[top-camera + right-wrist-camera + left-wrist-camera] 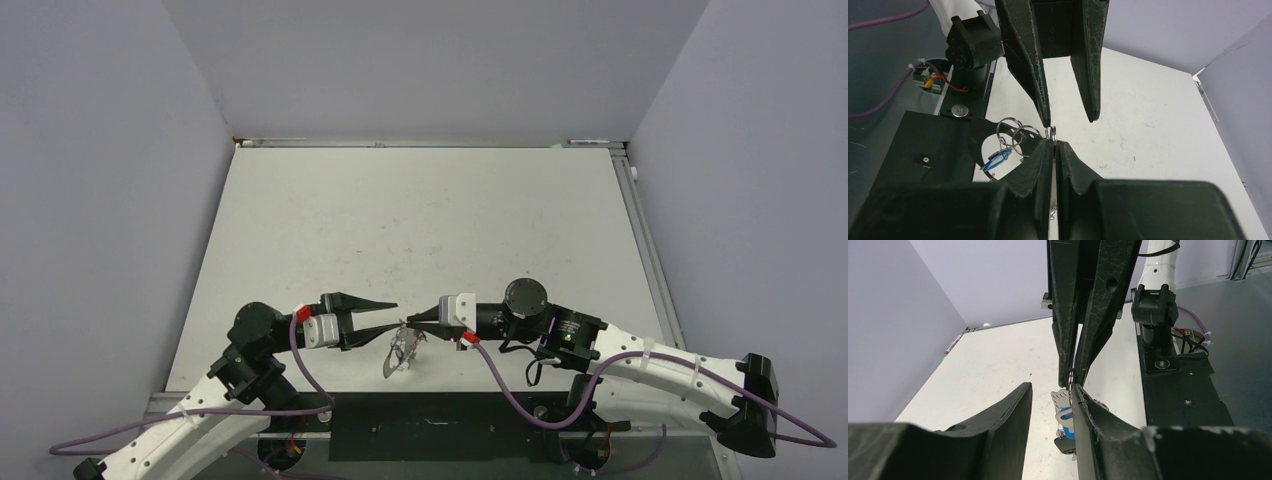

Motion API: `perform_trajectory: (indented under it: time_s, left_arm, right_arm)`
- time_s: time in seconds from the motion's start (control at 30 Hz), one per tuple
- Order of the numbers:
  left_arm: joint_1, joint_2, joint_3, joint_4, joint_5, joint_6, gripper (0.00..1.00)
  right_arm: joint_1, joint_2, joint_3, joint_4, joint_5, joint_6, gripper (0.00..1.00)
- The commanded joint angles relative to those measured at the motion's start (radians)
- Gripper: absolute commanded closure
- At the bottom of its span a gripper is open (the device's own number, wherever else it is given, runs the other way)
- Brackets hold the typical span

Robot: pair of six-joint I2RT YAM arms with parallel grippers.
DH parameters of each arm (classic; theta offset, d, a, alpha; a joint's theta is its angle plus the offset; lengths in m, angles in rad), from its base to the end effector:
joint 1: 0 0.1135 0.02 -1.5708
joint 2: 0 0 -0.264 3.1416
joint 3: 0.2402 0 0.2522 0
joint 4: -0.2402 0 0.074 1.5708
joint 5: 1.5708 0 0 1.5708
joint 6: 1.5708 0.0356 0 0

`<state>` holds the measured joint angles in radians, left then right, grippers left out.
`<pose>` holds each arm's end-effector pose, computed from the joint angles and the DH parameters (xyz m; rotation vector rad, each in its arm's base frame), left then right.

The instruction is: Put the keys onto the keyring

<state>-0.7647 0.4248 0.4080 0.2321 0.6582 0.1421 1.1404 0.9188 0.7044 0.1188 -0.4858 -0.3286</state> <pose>0.0753 -0.1024 0.3000 1.1092 0.9653 -0.9552 0.0754 0.2041 0.3198 -1.4363 1.0142 1.0060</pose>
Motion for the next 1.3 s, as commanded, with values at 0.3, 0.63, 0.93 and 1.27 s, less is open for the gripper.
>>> perform_trajectory:
  time_s: [0.3,0.63,0.93,1.27]
  left_arm:
    - [0.004,0.033,0.011,0.026,0.043,-0.009,0.68]
    - [0.002,0.040,0.011,0.032,0.052,-0.008,0.77]
    - [0.002,0.034,0.008,0.036,0.057,-0.004,0.90]
    - [0.004,0.029,0.038,-0.053,-0.067,0.053,1.00]
  right_arm:
    - [0.005,-0.010,0.020,0.118,-0.022,0.001,0.95]
    - [0.005,0.000,0.015,0.153,-0.037,0.015,0.95]
    - [0.007,0.026,0.014,0.194,-0.062,0.036,0.95]
    - [0.007,0.035,0.023,0.174,-0.011,0.062,0.84]
